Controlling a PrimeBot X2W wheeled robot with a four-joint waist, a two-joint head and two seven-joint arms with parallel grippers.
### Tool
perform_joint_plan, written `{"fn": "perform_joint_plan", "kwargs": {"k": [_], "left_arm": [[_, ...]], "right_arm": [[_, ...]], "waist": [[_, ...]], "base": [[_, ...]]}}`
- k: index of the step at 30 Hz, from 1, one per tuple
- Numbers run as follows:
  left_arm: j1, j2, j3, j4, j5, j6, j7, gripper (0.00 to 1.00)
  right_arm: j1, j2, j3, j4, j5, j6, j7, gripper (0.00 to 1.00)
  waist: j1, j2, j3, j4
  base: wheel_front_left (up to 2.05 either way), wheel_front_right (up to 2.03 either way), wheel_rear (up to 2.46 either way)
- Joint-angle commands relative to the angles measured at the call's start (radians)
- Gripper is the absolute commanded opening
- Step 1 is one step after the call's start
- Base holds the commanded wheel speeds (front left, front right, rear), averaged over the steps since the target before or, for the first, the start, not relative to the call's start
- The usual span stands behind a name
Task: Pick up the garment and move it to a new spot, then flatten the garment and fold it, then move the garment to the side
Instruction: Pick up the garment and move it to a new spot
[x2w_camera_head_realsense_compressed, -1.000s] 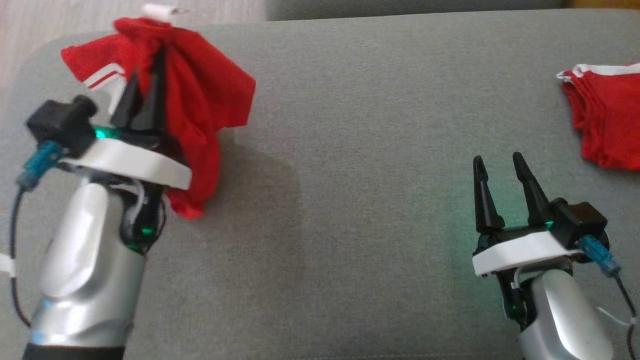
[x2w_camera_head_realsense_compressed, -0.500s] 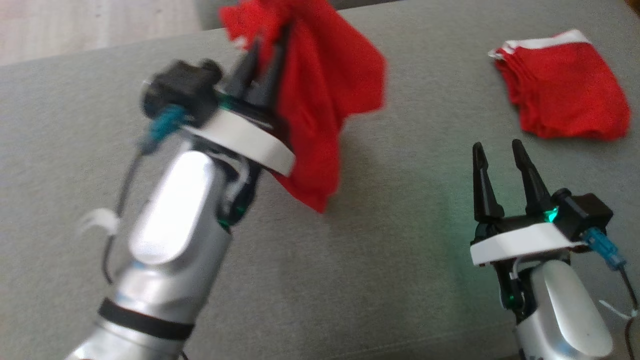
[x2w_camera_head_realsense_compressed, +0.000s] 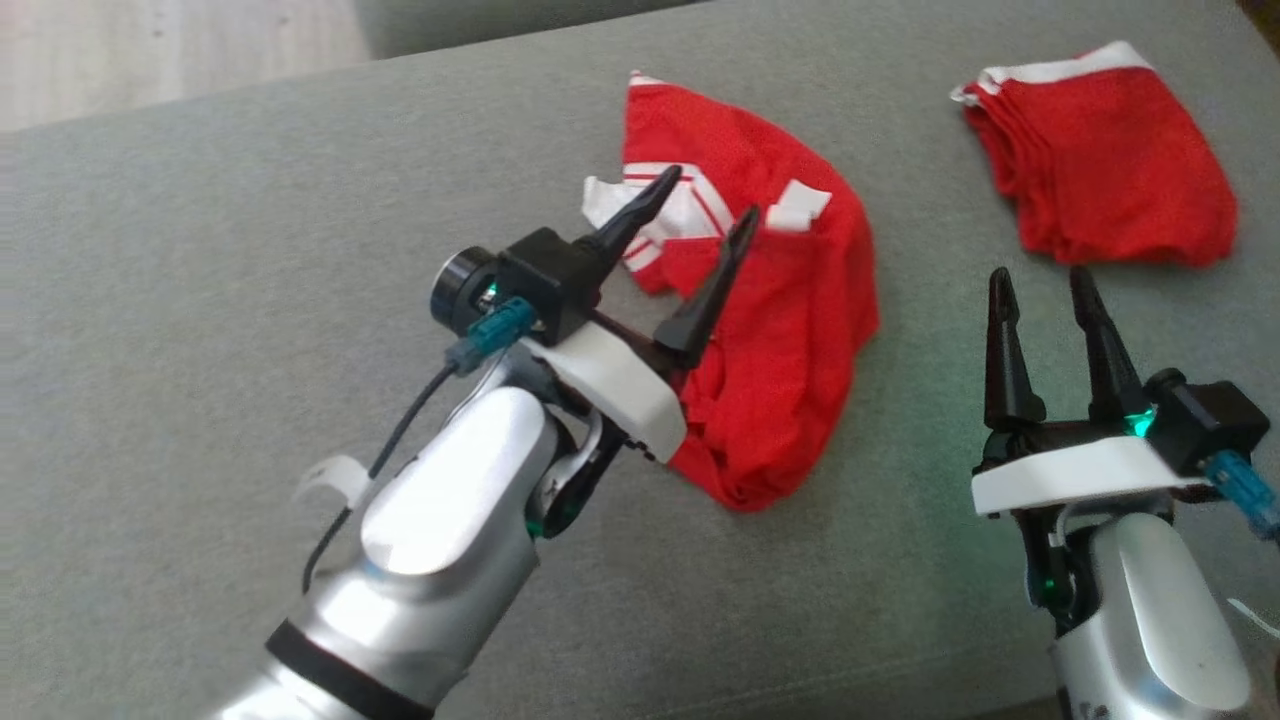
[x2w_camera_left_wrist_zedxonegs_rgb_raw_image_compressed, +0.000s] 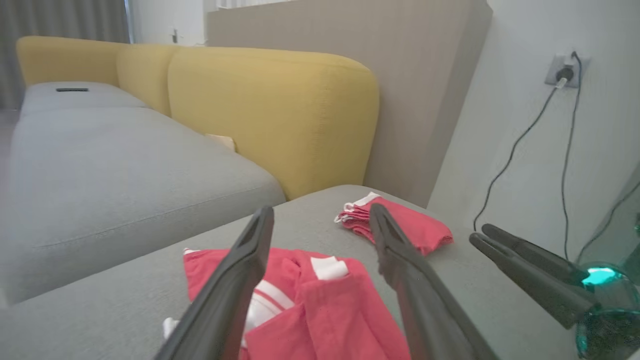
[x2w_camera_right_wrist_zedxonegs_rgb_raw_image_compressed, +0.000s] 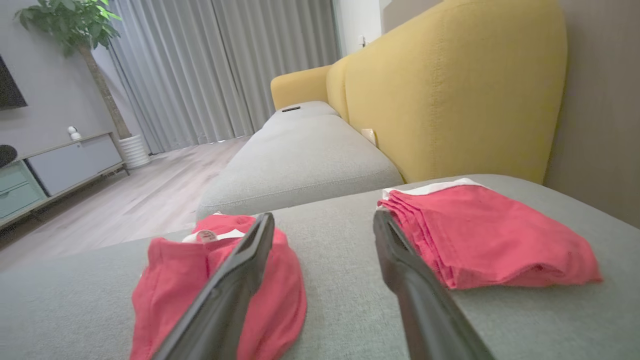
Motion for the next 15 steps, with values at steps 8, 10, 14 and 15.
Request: {"fn": "perform_joint_plan", "kwargs": {"k": [8,10,14,15], "left_arm": [[0.144,0.093,0.300,-0.157,0.026,0.055,-0.013,1.00],[0.208,0.110,0.363,-0.185,0.036,0.058,-0.013,1.00],[0.309,0.117,0.439,-0.219,0.056,0.051,-0.013,1.00],[0.343,0.112,0.460,-0.227,0.061,0.045,-0.013,1.00]], "right_arm": [[0.009,-0.002,0.001,-0.049,-0.046,-0.001,-0.009,1.00],[0.020,-0.002,0.001,-0.047,-0.054,-0.001,-0.009,1.00],[0.038,-0.002,-0.003,-0.046,-0.059,-0.001,-0.009,1.00],[0.045,-0.002,-0.002,-0.045,-0.058,-0.001,-0.009,1.00]], "waist": [[0.0000,0.0000,-0.061,0.124],[0.0000,0.0000,-0.073,0.143],[0.0000,0.0000,-0.090,0.163],[0.0000,0.0000,-0.097,0.168]], "base": [[0.00,0.00,0.00],[0.00,0.00,0.00],[0.00,0.00,0.00],[0.00,0.00,0.00]]}}
